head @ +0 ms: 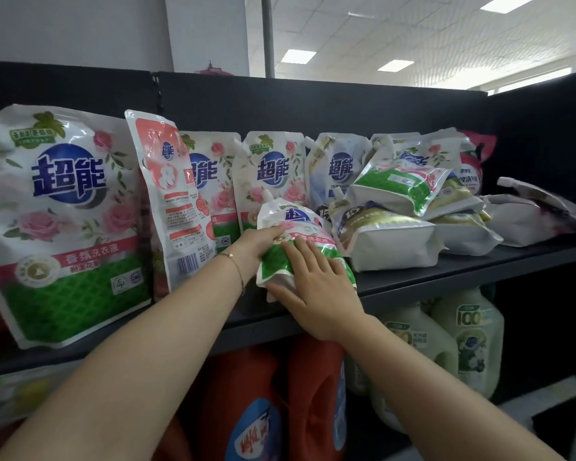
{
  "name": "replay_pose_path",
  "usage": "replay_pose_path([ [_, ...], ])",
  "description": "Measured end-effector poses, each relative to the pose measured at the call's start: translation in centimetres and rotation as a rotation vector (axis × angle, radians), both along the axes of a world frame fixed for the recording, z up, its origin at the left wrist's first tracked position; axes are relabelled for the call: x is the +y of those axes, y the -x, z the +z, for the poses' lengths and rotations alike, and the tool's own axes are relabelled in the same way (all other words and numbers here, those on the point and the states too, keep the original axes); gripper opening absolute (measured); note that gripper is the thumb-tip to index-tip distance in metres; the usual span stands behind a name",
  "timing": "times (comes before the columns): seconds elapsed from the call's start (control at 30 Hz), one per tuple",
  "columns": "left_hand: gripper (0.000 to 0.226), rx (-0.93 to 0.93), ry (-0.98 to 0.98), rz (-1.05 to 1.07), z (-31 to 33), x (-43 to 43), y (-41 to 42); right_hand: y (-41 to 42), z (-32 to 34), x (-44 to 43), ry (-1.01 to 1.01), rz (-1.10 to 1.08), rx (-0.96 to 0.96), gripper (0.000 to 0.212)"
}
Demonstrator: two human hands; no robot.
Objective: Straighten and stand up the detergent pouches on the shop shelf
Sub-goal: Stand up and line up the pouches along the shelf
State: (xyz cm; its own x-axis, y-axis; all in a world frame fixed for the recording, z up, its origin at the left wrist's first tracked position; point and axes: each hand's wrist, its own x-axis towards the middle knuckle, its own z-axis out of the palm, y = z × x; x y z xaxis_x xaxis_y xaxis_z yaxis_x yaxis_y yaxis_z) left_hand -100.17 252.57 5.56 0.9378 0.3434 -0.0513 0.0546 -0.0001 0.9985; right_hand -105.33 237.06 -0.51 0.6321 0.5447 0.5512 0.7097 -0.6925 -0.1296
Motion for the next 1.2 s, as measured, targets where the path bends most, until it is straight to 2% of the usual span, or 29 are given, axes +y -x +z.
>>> replay_pose_path([
  [0.1,0.032,-0.116,-0.042,0.079,0.4,-0.3,0.6,-0.2,0.3,0.0,-0.039,0.029,-0.026,0.079],
  [0.23,0.027,-0.279,-0.093,0.18,1.5,-0.2,1.5,-0.9,1.2,0.3,-0.064,0.117,0.026,0.068],
  [0.4,0.005,-0.542,-0.348,0.246,3.0,0.1,3.6,-2.1,2.0,1.6,0.042,0.191,0.102,0.096],
  [0.57,0.021,-0.724,-0.531,0.228,3.1,0.9,4.6,-2.9,2.8,3.4,0.274,0.155,0.144,0.106],
  [0.67,0.034,-0.723,-0.543,0.294,2.0,1.8,4.4,-3.5,3.3,5.0,0.35,0.142,0.188,0.1],
  [0.8,0.041,-0.69,-0.614,0.415,-0.1,3.9,3.2,-4.9,3.6,7.0,0.403,0.145,0.164,0.092],
  [0.87,0.047,-0.65,-0.654,0.421,-0.5,4.2,2.7,-5.3,3.2,7.7,0.37,0.162,0.19,0.091],
  [1.0,0.071,-0.746,-0.761,0.438,-1.2,4.0,3.0,-5.0,2.1,7.9,0.176,0.244,0.238,0.085],
  [1.07,0.078,-0.774,-0.888,0.462,-1.6,3.8,3.4,-4.4,2.2,7.6,0.07,0.282,0.185,0.079],
  [1.2,0.062,-0.886,-1.247,0.523,-1.8,3.6,3.9,-3.8,2.4,7.0,-0.193,0.242,0.015,0.052],
])
